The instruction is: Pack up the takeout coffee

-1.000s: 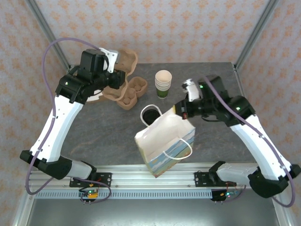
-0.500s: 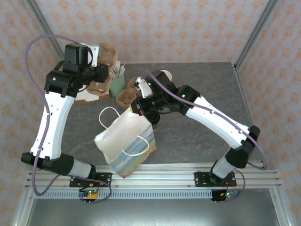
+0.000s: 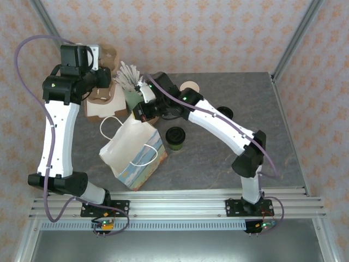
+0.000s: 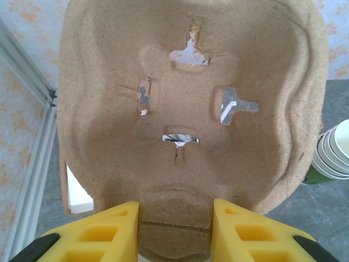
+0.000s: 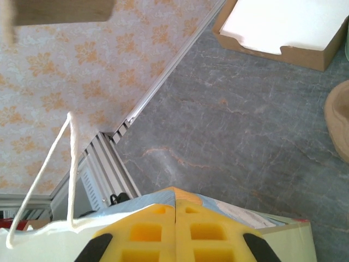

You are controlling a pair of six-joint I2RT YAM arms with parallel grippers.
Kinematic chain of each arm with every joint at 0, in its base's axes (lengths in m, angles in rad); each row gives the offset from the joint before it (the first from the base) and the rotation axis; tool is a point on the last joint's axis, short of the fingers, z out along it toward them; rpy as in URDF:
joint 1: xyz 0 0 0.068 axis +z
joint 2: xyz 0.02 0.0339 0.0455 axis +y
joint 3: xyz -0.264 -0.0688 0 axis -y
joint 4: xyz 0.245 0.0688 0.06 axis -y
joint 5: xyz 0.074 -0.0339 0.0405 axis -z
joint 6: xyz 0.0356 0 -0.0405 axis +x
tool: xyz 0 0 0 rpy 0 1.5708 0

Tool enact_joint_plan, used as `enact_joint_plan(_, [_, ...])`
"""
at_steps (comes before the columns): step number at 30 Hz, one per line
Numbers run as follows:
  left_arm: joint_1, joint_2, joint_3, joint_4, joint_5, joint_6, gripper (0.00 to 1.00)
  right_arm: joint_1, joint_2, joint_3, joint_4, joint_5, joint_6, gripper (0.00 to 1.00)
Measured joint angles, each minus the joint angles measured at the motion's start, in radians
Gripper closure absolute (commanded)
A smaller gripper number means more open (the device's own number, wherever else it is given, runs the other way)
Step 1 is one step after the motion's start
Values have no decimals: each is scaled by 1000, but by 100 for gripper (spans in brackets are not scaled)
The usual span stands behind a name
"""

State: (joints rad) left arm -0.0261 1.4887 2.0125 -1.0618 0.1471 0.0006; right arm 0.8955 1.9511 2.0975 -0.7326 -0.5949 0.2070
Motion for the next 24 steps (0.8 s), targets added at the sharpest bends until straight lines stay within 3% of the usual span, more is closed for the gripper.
enact_joint_plan(6, [7,-1,22,-8,14,0,67,-37,124,147,-17,-34,-35,100])
enact_joint_plan(15, [7,-83,-37,-9,150,-27,67,-109,254,292,-81,-91,-97,100])
enact_joint_plan(24, [-17,-230,-98,-24,283,-49,67,-178,272,320,-124,-133,-138,100])
